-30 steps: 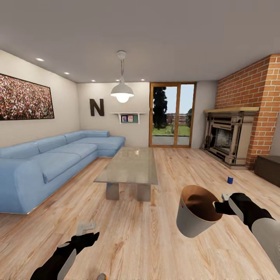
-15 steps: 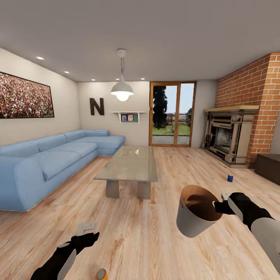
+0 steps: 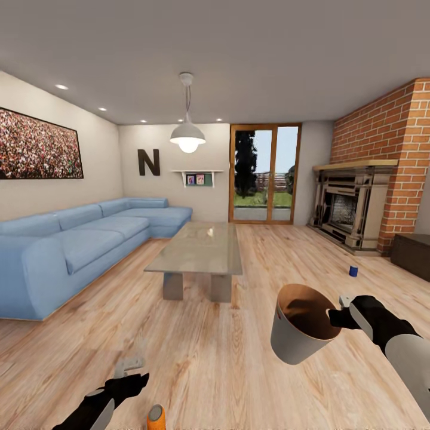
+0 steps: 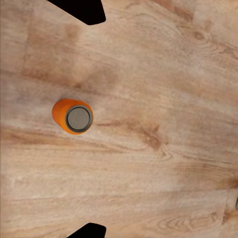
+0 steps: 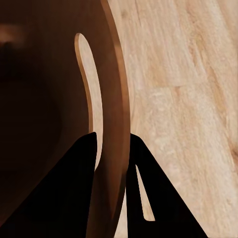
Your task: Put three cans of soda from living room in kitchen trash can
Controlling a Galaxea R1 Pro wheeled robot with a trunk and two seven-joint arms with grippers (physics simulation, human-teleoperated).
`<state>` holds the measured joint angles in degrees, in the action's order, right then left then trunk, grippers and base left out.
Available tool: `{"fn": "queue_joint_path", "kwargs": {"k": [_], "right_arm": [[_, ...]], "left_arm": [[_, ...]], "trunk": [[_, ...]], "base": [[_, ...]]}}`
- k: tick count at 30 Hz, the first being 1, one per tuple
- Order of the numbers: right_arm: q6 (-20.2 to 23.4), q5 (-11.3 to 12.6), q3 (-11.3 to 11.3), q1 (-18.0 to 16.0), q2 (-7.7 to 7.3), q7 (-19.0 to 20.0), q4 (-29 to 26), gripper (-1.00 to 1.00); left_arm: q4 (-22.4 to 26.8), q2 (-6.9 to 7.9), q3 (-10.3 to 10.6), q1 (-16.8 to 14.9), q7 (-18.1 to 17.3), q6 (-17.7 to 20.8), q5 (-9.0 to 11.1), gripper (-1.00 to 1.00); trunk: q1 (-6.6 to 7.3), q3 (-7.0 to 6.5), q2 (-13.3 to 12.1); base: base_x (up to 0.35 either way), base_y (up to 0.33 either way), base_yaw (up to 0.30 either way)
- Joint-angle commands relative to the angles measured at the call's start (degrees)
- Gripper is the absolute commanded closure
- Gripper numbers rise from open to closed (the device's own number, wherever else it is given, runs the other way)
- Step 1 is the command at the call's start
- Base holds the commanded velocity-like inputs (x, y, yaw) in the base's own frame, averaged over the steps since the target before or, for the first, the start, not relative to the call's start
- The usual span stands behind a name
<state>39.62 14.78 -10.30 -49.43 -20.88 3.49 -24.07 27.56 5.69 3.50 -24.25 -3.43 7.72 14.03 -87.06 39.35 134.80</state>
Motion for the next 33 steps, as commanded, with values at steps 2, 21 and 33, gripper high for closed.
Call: {"fn": "queue_joint_path", "kwargs": {"k": [2,21,33], "right_arm": [[0.01,0.66,0.28,-0.05,-0.01,0.35,-0.09,1.0],[-0.06,0.6,0.12,-0.05,0.13,0.29,-0.1,1.0],[-0.07,0.6,0.02,-0.05,0.27,0.29,-0.1,1.0]], "left_arm": [[-0.07,-0.03,0.01,-0.02,0.0,-0.04,-0.02,-1.0],[-0.05,-0.53,0.34,-0.09,-0.16,-0.13,-0.08,-1.0],[-0.05,-0.83,0.42,-0.09,-0.18,-0.16,-0.14,-1.0]], "trunk": [[-0.44,0.35,0.82],[-4.61,3.76,8.44],[-4.92,6.42,8.6]], "base": [[0.0,0.0,0.0],[0.0,0.0,0.0],[0.0,0.0,0.0]]}}
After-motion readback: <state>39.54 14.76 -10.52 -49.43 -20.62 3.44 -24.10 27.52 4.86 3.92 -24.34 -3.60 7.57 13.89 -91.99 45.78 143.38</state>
